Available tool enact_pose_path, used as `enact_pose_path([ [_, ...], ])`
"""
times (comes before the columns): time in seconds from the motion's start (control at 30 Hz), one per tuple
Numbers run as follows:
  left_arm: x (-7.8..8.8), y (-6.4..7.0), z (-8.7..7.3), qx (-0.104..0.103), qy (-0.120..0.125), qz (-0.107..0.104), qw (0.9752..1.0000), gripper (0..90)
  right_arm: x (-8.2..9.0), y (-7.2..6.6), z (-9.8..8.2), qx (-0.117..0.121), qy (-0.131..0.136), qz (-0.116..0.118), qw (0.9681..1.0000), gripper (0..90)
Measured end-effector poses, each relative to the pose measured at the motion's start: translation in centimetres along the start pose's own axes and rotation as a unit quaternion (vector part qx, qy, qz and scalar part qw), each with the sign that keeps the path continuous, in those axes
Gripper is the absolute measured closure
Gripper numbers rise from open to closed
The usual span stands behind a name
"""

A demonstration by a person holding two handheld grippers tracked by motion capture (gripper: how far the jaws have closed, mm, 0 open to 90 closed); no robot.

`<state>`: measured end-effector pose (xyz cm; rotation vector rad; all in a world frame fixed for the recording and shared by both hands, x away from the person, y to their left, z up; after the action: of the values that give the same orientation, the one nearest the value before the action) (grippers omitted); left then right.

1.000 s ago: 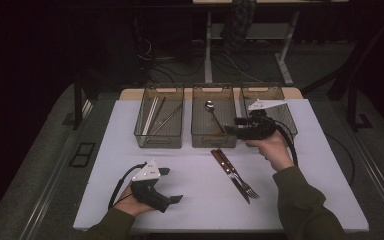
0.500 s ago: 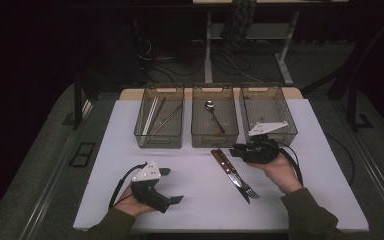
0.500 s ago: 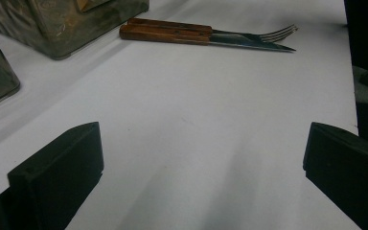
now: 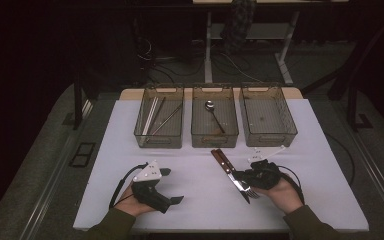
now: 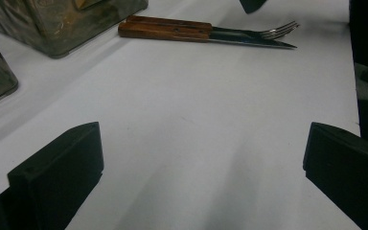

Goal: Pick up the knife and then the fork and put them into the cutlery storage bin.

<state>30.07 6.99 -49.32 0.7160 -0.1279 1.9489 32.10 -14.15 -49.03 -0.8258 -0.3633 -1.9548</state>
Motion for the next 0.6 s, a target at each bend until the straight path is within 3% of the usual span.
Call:
enact_pose_path([
  [0.2,0.0,0.0,0.0,0.000,0.000,0.000,1.0000,0.0,-0.6,-1.1,-1.6,0.010,-0.032,0.003,0.9994,89.6],
  [0.6,0.0,0.0,0.0,-0.001,-0.002,-0.001,1.0000,0.0,-1.7,-1.7,-2.7,0.022,-0.075,-0.010,0.9969,89.7],
])
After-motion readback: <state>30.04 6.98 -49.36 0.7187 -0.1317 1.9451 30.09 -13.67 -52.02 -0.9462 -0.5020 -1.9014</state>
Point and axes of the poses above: each handheld gripper's, and its own axes: x roughly backward along the jaws, z roughly out of its top, y roughly to its right, the point moved 10 cm from there along -x, roughly forward along the jaws, and after that the axes turned 7 degrees about x, right-handed, at the moved point
